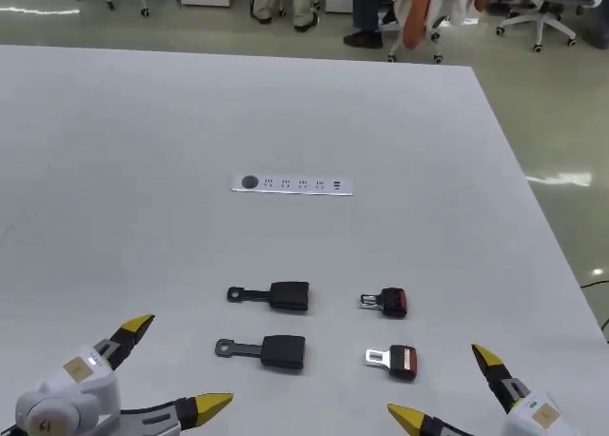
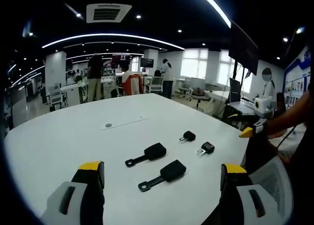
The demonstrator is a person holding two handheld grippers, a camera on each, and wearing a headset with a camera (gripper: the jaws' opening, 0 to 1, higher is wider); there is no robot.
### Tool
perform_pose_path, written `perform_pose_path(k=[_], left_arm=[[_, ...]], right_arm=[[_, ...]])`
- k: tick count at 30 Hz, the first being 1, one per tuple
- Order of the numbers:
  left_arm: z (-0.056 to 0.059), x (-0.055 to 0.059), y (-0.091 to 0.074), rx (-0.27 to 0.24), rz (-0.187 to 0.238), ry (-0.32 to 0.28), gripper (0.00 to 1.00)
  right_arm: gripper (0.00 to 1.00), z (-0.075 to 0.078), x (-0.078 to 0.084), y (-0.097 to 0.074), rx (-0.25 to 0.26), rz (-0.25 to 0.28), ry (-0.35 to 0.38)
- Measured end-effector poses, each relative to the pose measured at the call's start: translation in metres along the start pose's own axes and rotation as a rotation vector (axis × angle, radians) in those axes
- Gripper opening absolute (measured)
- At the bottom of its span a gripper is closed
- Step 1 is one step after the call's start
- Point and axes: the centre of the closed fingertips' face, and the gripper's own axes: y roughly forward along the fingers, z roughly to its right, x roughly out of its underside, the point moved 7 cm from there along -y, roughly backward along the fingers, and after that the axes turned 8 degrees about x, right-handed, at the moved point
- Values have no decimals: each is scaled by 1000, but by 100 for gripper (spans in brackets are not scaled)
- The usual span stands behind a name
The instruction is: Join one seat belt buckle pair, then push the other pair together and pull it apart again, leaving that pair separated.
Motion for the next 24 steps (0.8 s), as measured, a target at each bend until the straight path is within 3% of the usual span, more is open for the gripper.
perform_pose_path(k=[10, 17, 24], left_arm=[[2, 0, 3, 6, -9, -1, 100], [-6, 7, 7, 10, -13, -2, 100], [-6, 6, 12, 15, -14, -1, 100]], right_arm=[[98, 0, -2, 2, -2, -9, -7], [97, 0, -2, 4, -5, -20, -12], [96, 2, -1, 7, -9, -29, -14]])
